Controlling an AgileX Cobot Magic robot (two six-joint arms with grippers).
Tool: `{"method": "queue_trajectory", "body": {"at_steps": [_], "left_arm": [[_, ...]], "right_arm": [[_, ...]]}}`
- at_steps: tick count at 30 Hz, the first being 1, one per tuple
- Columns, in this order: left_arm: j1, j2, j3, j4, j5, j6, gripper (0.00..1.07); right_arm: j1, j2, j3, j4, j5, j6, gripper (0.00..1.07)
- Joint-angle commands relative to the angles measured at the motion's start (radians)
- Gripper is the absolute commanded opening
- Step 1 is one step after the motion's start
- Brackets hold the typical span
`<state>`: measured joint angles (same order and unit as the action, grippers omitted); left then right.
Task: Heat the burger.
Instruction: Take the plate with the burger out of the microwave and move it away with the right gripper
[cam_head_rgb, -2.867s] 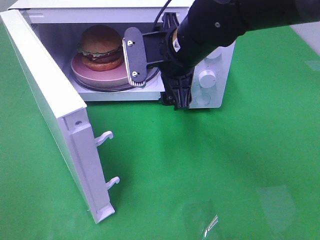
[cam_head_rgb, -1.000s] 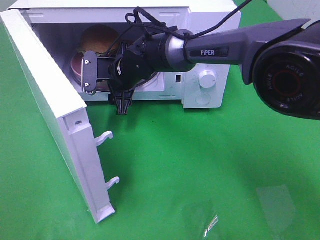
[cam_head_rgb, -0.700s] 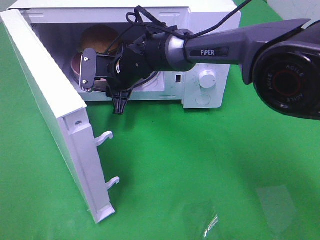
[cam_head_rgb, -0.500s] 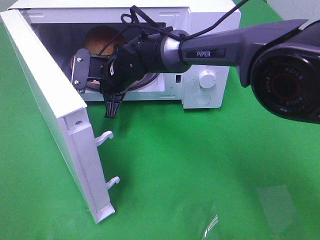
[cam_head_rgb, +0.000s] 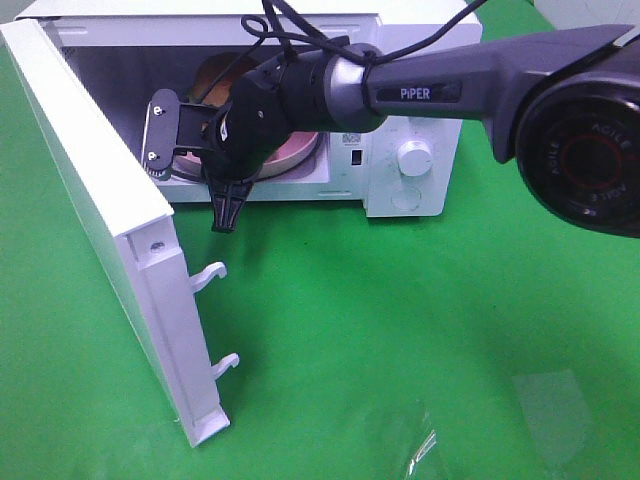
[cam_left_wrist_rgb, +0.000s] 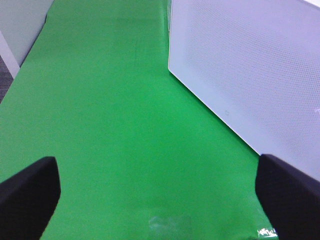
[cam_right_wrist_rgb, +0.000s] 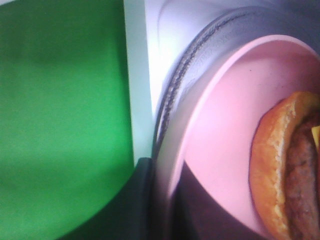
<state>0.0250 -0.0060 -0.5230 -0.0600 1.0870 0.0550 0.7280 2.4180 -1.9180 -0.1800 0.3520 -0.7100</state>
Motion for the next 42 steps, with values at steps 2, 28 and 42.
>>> {"method": "queue_trajectory", "body": {"at_steps": [2,28,42], "left_arm": [[0.002,-0.003,0.005,-0.003,-0.016,0.003,0.98],[0.002,-0.003,0.005,-0.003,-0.016,0.003,0.98],[0.002,-0.003,0.005,-0.003,-0.016,0.003,0.98]], "right_arm": [[0.008,-0.045,-0.007,0.023,0.078,-0.075,0.00],[0.008,-0.272,0.350,-0.130,-0.083,-0.145,0.00],[0.008,-0.429,0.603,-0.140,-0.291,-0.142,0.00]]}}
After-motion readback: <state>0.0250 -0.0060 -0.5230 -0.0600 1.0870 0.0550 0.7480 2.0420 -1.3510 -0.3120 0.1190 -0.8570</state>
